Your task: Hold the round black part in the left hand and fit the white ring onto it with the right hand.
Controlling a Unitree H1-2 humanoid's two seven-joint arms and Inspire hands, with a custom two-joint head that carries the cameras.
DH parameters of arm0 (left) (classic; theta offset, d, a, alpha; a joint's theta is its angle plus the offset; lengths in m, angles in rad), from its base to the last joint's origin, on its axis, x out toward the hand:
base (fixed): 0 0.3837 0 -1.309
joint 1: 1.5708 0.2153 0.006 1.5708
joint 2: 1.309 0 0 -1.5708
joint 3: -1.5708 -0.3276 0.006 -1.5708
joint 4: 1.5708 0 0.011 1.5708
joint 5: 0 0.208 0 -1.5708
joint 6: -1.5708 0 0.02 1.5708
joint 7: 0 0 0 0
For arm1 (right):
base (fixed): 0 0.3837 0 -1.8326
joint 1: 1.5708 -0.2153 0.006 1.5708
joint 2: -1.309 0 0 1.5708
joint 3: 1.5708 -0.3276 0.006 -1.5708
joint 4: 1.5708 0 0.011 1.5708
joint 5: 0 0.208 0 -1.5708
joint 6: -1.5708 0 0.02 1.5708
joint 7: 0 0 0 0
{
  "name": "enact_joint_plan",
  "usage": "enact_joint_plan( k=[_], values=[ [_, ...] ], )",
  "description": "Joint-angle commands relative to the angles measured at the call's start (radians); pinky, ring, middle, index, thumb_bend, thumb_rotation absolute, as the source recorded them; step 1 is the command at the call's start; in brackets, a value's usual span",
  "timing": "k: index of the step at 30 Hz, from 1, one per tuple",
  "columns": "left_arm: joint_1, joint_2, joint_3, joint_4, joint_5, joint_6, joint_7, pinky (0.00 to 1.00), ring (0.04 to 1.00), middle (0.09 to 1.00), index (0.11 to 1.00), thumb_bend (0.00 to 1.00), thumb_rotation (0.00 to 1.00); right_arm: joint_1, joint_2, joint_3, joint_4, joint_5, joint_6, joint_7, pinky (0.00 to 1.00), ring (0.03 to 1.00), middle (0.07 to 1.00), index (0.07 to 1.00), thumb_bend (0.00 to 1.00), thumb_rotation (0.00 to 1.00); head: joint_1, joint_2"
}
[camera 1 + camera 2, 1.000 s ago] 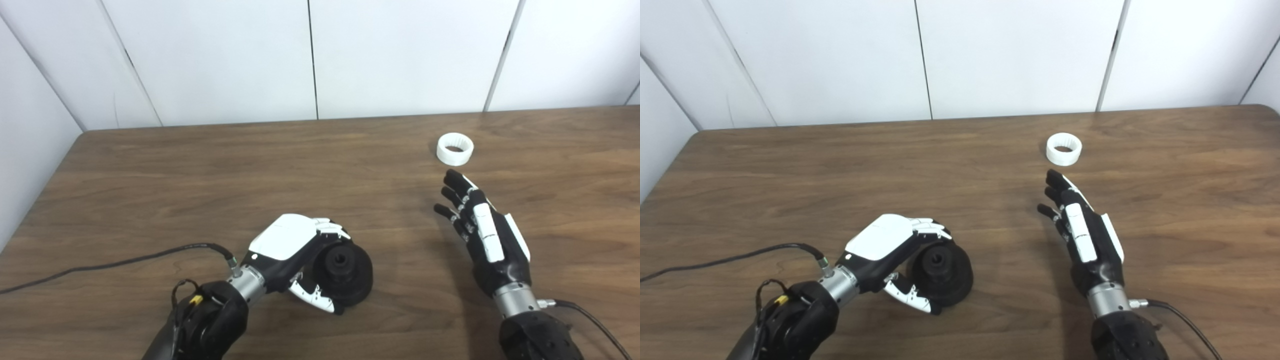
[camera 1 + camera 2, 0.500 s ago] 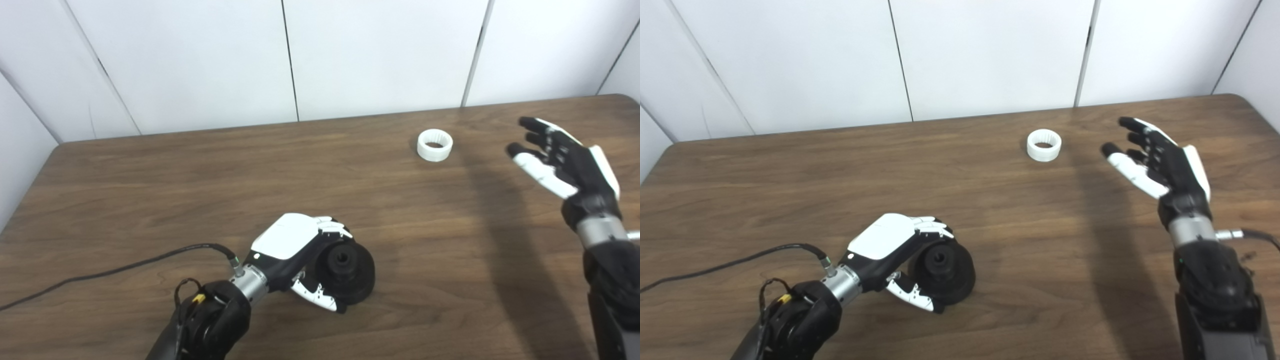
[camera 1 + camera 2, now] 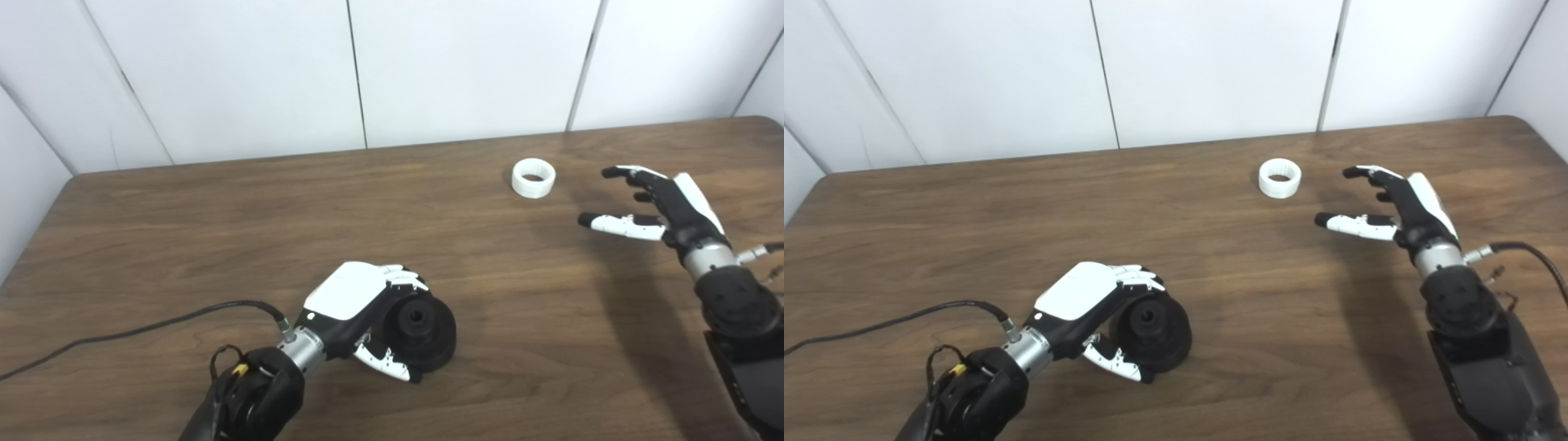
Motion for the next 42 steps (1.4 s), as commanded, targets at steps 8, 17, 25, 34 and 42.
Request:
enact_joint_plan(
  k=[8, 17, 25, 34, 42],
  values=[
    [-0.014, -0.002, 0.004, 0.001, -0.004, -0.025, 0.036, 0.85, 0.886, 0.839, 0.689, 0.85, 0.32, -0.139, -0.024, 0.045, 0.034, -0.115, -0.012, 0.035, 0.94, 1.000, 0.960, 0.738, 0.96, 0.31, -0.005, -0.001],
    [-0.010, -0.004, 0.000, 0.008, -0.003, -0.024, 0.046, 0.85, 0.885, 0.837, 0.686, 0.86, 0.32, -0.219, -0.017, 0.079, 0.089, -0.155, -0.012, 0.086, 0.92, 1.000, 0.964, 0.765, 0.93, 0.30, -0.009, -0.007],
    [-0.005, 0.003, 0.001, -0.006, -0.004, -0.018, 0.035, 0.86, 0.895, 0.843, 0.690, 0.85, 0.33, -0.305, 0.015, 0.106, 0.224, -0.168, -0.055, 0.073, 0.86, 0.986, 0.955, 0.758, 0.92, 0.31, -0.034, -0.021],
    [0.014, 0.019, 0.008, -0.031, -0.007, -0.021, 0.032, 0.85, 0.887, 0.833, 0.688, 0.86, 0.30, -0.378, 0.054, 0.124, 0.335, -0.178, -0.075, 0.057, 0.88, 0.979, 0.953, 0.767, 0.91, 0.32, -0.083, -0.060],
    [0.028, 0.027, 0.015, -0.047, -0.015, -0.013, 0.017, 0.84, 0.884, 0.833, 0.693, 0.87, 0.27, -0.404, 0.087, 0.117, 0.383, -0.172, -0.074, 0.031, 0.87, 0.974, 0.950, 0.778, 0.90, 0.33, -0.113, -0.086]
  ],
)
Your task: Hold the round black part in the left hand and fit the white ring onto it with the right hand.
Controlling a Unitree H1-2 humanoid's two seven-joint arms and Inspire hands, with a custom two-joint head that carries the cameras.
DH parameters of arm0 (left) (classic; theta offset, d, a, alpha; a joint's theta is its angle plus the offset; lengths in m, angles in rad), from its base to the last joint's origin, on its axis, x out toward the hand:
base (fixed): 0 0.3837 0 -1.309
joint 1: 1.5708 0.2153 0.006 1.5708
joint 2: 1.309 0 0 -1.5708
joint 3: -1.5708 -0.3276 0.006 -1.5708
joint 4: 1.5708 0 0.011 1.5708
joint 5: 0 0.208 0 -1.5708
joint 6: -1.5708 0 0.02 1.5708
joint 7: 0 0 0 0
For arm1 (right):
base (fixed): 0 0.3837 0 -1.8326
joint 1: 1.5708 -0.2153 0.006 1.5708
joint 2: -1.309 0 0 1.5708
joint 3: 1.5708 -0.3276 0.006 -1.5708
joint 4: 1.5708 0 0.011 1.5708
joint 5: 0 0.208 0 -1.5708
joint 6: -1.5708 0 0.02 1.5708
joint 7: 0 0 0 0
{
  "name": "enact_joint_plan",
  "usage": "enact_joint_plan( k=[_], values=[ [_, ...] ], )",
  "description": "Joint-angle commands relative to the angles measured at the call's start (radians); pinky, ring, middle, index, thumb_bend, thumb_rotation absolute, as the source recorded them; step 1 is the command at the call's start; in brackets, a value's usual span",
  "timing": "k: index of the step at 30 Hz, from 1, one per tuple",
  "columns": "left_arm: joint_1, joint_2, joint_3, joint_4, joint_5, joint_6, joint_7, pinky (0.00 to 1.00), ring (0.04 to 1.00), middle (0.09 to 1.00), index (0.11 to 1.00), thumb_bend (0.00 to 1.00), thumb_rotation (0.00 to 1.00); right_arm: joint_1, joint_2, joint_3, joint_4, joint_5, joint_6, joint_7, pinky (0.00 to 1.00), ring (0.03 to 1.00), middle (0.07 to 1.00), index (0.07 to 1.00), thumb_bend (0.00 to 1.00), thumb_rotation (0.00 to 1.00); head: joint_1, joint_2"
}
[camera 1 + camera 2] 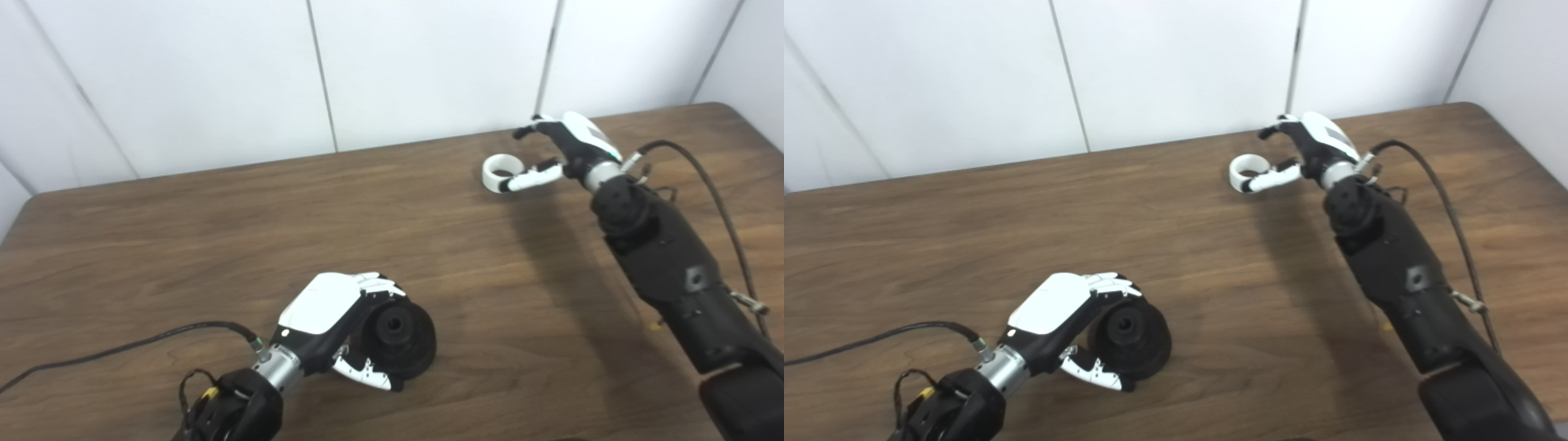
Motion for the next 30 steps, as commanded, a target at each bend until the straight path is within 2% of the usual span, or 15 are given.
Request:
enact_joint_plan(
  k=[1, 8, 26, 30],
  values=[
    [-0.008, 0.021, 0.010, -0.019, 0.000, -0.008, 0.002, 0.84, 0.882, 0.832, 0.693, 0.87, 0.27, -0.068, -0.003, -0.010, -0.004, -0.004, -0.032, -0.031, 0.87, 0.973, 0.950, 0.779, 0.90, 0.33, -0.001, 0.001],
    [-0.009, 0.025, 0.013, -0.034, -0.001, 0.004, -0.021, 0.84, 0.886, 0.838, 0.699, 0.86, 0.26, -0.088, 0.016, -0.011, 0.026, -0.003, -0.034, -0.044, 0.88, 0.977, 0.951, 0.783, 0.88, 0.31, -0.008, 0.001],
    [-0.006, 0.024, 0.018, -0.056, -0.002, 0.014, -0.047, 0.84, 0.894, 0.848, 0.706, 0.85, 0.28, -0.134, 0.016, 0.000, 0.146, -0.003, -0.076, -0.068, 0.89, 0.976, 0.943, 0.781, 0.88, 0.30, 0.006, 0.023],
    [0.000, 0.019, 0.022, -0.055, -0.002, 0.008, -0.033, 0.83, 0.886, 0.841, 0.698, 0.86, 0.27, -0.142, 0.015, 0.002, 0.168, -0.004, -0.077, -0.070, 0.88, 0.975, 0.943, 0.783, 0.88, 0.30, 0.008, 0.025]
  ],
)
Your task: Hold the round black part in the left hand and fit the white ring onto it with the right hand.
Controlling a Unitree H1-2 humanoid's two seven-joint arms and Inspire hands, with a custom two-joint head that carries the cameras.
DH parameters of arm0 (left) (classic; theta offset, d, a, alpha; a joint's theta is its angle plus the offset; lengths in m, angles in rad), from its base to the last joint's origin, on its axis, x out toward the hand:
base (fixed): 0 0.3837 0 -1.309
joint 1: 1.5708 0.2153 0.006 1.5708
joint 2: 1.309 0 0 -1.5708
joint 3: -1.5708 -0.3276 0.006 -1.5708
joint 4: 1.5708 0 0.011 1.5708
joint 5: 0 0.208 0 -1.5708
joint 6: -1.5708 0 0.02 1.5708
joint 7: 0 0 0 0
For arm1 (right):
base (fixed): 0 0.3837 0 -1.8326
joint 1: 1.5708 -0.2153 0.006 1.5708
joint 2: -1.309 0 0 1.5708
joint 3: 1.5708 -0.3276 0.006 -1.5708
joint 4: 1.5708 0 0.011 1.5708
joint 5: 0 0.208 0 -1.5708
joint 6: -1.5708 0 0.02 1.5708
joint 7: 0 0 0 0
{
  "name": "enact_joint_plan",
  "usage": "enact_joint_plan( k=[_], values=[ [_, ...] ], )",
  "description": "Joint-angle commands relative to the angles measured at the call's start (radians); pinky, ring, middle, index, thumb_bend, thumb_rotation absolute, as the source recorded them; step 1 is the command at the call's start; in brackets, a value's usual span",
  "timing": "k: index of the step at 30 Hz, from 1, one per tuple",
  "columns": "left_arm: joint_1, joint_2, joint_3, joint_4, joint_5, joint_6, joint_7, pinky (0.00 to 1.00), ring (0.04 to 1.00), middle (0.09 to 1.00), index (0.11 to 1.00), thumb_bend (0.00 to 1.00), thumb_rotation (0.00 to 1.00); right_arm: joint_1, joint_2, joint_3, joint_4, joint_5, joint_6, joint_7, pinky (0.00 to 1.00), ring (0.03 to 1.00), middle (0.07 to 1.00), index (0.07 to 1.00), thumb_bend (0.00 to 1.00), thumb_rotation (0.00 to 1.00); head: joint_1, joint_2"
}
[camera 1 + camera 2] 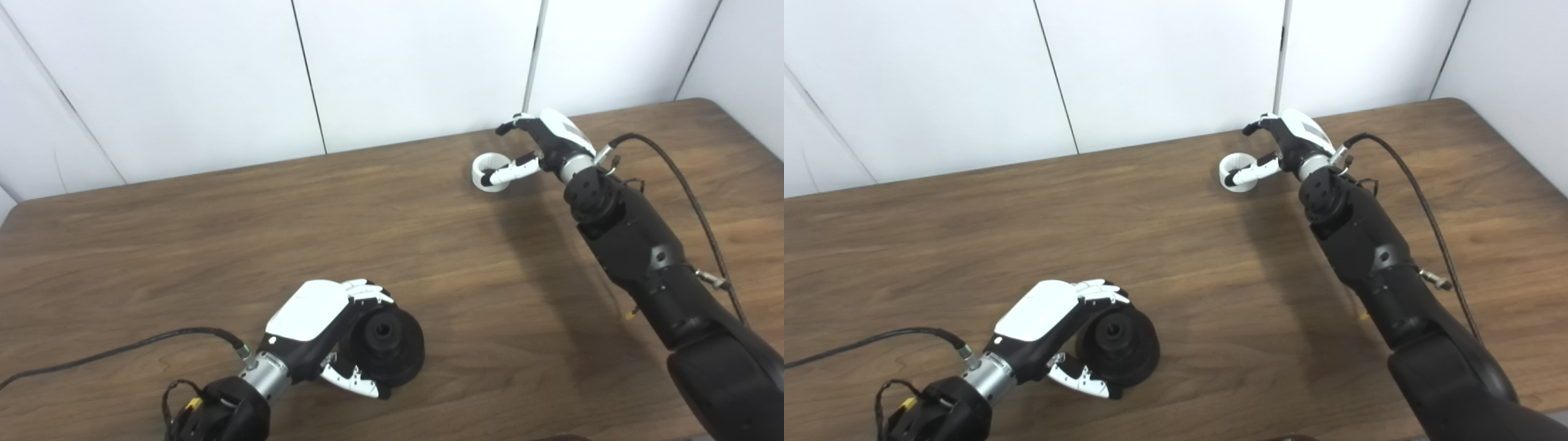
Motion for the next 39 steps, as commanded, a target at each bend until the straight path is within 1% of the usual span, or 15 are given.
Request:
enact_joint_plan(
  k=[1, 8, 16, 22, 24, 30, 33, 34, 39],
  values=[
    [-0.011, 0.007, 0.010, -0.026, 0.000, -0.011, 0.018, 0.83, 0.886, 0.839, 0.697, 0.86, 0.27, -0.074, -0.012, 0.000, -0.005, -0.005, -0.036, -0.027, 0.88, 0.975, 0.944, 0.784, 0.88, 0.30, 0.001, 0.001],
    [-0.007, 0.002, 0.013, -0.028, -0.003, -0.007, 0.015, 0.84, 0.887, 0.838, 0.694, 0.86, 0.27, -0.084, -0.021, 0.008, 0.019, -0.005, -0.048, -0.019, 0.89, 0.978, 0.943, 0.786, 0.87, 0.29, 0.005, 0.005],
    [-0.010, -0.001, 0.012, -0.033, -0.001, 0.000, 0.003, 0.84, 0.892, 0.839, 0.699, 0.85, 0.29, -0.083, -0.032, 0.030, 0.013, -0.014, -0.040, -0.003, 0.89, 0.978, 0.940, 0.776, 0.87, 0.30, 0.009, 0.009],
    [-0.008, -0.004, 0.011, -0.038, 0.001, 0.009, -0.010, 0.85, 0.900, 0.848, 0.707, 0.85, 0.28, -0.081, -0.033, 0.043, 0.021, -0.017, -0.038, 0.002, 0.89, 0.981, 0.942, 0.775, 0.87, 0.30, 0.010, 0.010],
    [-0.006, -0.006, 0.012, -0.037, 0.002, 0.007, -0.006, 0.85, 0.897, 0.845, 0.705, 0.86, 0.28, -0.080, -0.035, 0.050, 0.019, -0.018, -0.038, 0.006, 0.90, 0.987, 0.946, 0.775, 0.88, 0.30, 0.011, 0.010],
    [-0.007, -0.004, 0.014, -0.042, 0.010, 0.011, -0.012, 0.85, 0.898, 0.846, 0.706, 0.86, 0.28, -0.080, -0.052, 0.089, 0.013, -0.047, -0.025, 0.030, 0.96, 1.000, 0.966, 0.780, 0.88, 0.32, 0.013, 0.007],
    [0.002, -0.011, 0.018, -0.033, 0.004, 0.000, 0.011, 0.84, 0.890, 0.839, 0.697, 0.87, 0.27, -0.082, -0.059, 0.105, 0.016, -0.065, -0.029, 0.029, 0.99, 1.000, 0.971, 0.774, 0.88, 0.32, 0.014, 0.007],
    [0.004, -0.013, 0.017, -0.033, 0.004, 0.002, 0.010, 0.84, 0.886, 0.836, 0.693, 0.87, 0.26, -0.082, -0.062, 0.109, 0.014, -0.071, -0.028, 0.030, 1.00, 1.000, 0.972, 0.771, 0.89, 0.31, 0.014, 0.006],
    [0.001, -0.015, 0.014, -0.033, 0.005, 0.006, -0.003, 0.84, 0.897, 0.850, 0.702, 0.86, 0.27, -0.081, -0.070, 0.125, 0.007, -0.098, -0.028, 0.030, 1.00, 1.000, 0.973, 0.756, 0.89, 0.31, 0.016, 0.005]
  ],
)
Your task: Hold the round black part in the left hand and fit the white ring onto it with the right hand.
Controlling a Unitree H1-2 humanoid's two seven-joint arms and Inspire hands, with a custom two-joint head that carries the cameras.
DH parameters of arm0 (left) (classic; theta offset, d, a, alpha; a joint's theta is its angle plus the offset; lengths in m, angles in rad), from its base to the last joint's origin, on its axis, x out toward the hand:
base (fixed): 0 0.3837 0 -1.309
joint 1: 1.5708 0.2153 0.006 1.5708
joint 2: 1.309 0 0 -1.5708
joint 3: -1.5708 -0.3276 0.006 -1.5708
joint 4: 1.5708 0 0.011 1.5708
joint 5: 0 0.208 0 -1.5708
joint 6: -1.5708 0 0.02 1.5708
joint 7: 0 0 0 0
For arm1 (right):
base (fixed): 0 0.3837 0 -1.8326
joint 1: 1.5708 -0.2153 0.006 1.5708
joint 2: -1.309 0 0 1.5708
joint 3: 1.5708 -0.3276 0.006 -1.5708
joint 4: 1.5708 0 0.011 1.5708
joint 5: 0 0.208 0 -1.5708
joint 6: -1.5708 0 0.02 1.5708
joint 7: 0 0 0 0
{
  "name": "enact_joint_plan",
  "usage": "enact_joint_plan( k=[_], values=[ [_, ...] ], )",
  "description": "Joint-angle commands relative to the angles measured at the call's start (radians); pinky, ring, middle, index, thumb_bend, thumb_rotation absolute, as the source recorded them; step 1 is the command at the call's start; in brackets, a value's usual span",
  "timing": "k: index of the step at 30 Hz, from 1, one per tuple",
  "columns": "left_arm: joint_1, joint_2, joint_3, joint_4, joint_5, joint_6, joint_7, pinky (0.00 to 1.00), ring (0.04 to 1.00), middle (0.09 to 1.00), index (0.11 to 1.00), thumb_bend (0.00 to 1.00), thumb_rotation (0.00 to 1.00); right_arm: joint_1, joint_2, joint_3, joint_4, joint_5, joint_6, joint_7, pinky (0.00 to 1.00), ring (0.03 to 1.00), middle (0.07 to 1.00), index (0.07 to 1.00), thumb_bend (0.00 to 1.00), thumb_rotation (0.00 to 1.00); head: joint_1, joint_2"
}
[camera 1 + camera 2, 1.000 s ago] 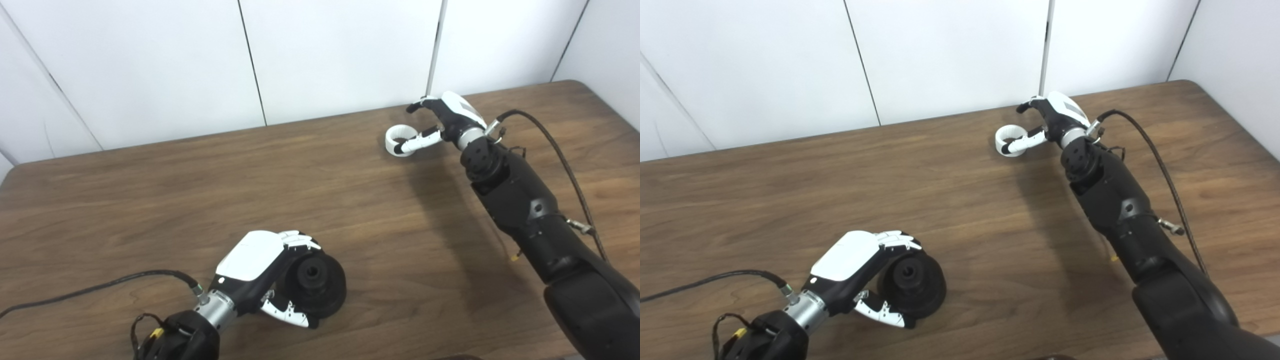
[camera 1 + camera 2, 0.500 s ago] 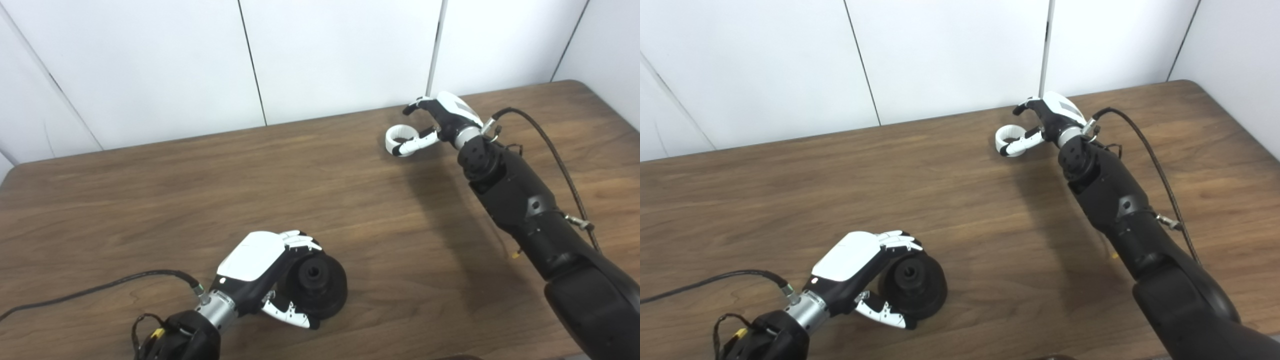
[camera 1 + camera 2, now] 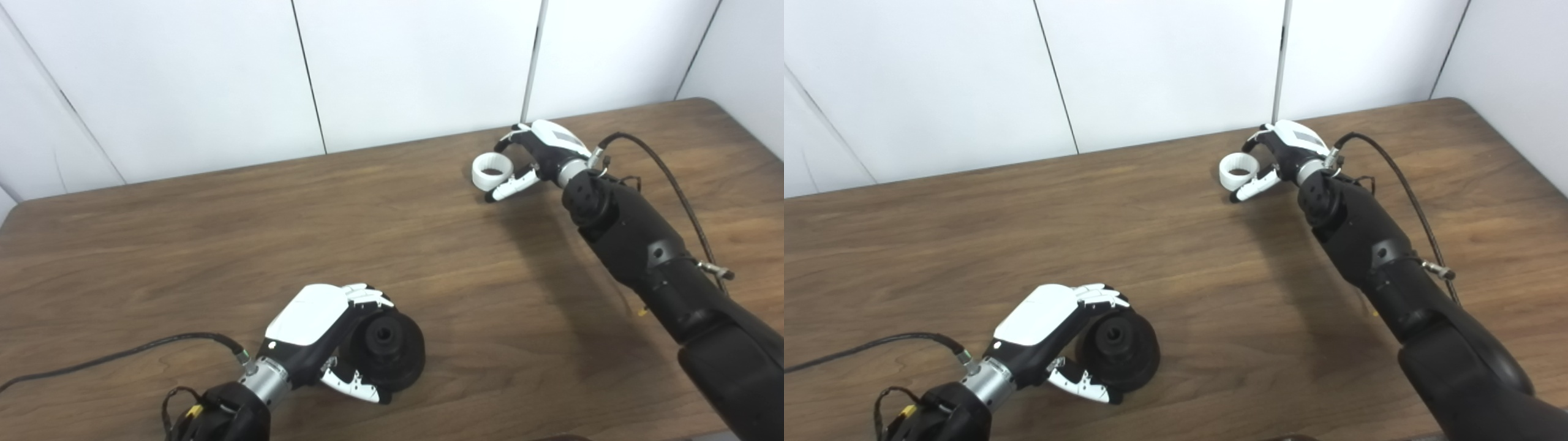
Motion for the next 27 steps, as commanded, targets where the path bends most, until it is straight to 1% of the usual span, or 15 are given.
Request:
enact_joint_plan(
  k=[1, 7, 16, 21, 27],
  values=[
    [-0.015, -0.001, 0.004, -0.021, 0.002, 0.000, 0.013, 0.85, 0.899, 0.850, 0.704, 0.86, 0.27, -0.060, -0.021, 0.000, -0.029, -0.021, -0.024, -0.014, 1.00, 1.000, 0.973, 0.751, 0.89, 0.30, -0.001, 0.000],
    [-0.016, -0.001, 0.005, -0.028, 0.006, 0.006, 0.003, 0.84, 0.895, 0.850, 0.707, 0.86, 0.27, -0.060, -0.022, 0.003, -0.025, -0.028, -0.031, -0.012, 1.00, 1.000, 0.973, 0.748, 0.89, 0.30, 0.002, 0.003],
    [-0.014, -0.003, 0.004, -0.018, 0.002, 0.003, 0.010, 0.84, 0.895, 0.853, 0.707, 0.85, 0.26, -0.064, -0.019, 0.009, -0.020, -0.030, -0.031, -0.005, 1.00, 1.000, 0.967, 0.759, 0.89, 0.29, 0.004, 0.002],
    [-0.015, -0.004, 0.002, -0.021, 0.005, 0.011, 0.000, 0.84, 0.899, 0.857, 0.710, 0.85, 0.27, -0.065, -0.014, 0.004, -0.013, -0.022, -0.040, -0.005, 1.00, 1.000, 0.967, 0.768, 0.88, 0.30, 0.005, 0.000],
    [-0.016, -0.002, -0.001, -0.024, 0.006, 0.016, -0.006, 0.85, 0.901, 0.862, 0.714, 0.85, 0.28, -0.076, -0.007, 0.003, 0.000, -0.020, -0.041, -0.007, 1.00, 1.000, 0.975, 0.788, 0.88, 0.33, 0.008, 0.000]
  ],
)
